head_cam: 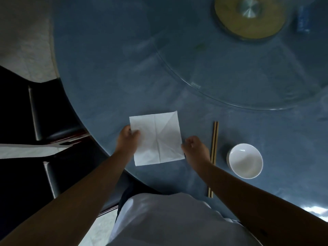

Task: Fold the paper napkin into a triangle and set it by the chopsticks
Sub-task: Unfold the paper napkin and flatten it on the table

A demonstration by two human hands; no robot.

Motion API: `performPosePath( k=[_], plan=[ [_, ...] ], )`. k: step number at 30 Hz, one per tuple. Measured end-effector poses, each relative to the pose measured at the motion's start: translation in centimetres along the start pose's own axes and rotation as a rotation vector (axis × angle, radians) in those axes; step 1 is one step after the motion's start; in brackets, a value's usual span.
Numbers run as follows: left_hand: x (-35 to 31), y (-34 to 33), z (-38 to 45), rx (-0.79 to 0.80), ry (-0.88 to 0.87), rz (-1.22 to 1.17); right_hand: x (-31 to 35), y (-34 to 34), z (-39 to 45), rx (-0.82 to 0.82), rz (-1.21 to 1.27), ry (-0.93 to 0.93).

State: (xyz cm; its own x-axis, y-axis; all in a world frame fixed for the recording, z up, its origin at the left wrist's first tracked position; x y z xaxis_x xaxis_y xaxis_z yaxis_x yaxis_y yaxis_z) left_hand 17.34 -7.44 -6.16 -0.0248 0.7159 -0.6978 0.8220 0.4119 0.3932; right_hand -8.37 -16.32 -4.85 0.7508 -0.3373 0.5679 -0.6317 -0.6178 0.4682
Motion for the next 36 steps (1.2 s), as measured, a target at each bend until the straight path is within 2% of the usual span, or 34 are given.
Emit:
performPosePath(
  k=[2, 5, 8, 12, 15, 21, 30, 32, 36],
  plan=[
    [-0.4, 0.8, 0.2, -0.031, -0.057, 0.088, 0.7, -0.5, 0.3, 0.006, -0.038, 0.053],
    [-0.6, 1.6, -0.2, -0.088, -0.11, 0.133, 2.0, -1.1, 0.3, -0.045, -0.297, 0.203],
    [-0.9, 0.7, -1.5, -0.115, -0.274, 0.442, 4.1, -2.5, 0.1, -0.091, -0.616, 0.413],
    [-0.4, -4.2, -3.5, 0.041, -0.489, 0.894, 6.2, -5.6, 1.0, -0.011, -0.898, 0.654],
    [0.6, -6.0, -3.4, 0.096, -0.544, 1.006, 6.3, -6.9, 2.0, 0.022, -1.052, 0.718],
    [1.9, -4.7, -2.5, 0.074, -0.552, 1.132, 4.6, -6.8, 4.2, 0.085, -1.11, 0.653],
    [2.0, -3.5, -2.8, 0.059, -0.482, 1.157, 3.3, -3.7, 4.9, -0.014, -1.053, 0.536],
    [0.9, -4.6, -2.8, 0.065, -0.525, 1.134, 3.6, -4.1, 4.5, -0.02, -1.025, 0.551],
    [-0.2, -6.9, -2.8, 0.135, -0.594, 1.145, 3.7, -7.0, 2.6, 0.072, -1.068, 0.673]
  ],
)
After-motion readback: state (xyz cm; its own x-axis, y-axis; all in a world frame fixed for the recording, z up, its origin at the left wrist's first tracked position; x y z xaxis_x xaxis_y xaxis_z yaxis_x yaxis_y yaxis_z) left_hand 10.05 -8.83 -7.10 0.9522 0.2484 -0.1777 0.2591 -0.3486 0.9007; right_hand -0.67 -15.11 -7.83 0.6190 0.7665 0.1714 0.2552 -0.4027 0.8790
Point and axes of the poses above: each hand's wrist, its own z-axis towards the middle knuckle, its own y-axis out of the back of the hand, x = y × z, the point moved 7 cm from there along z, towards the middle knuckle, and after that the axes turned 7 degrees about x, right-handed, at the moved point
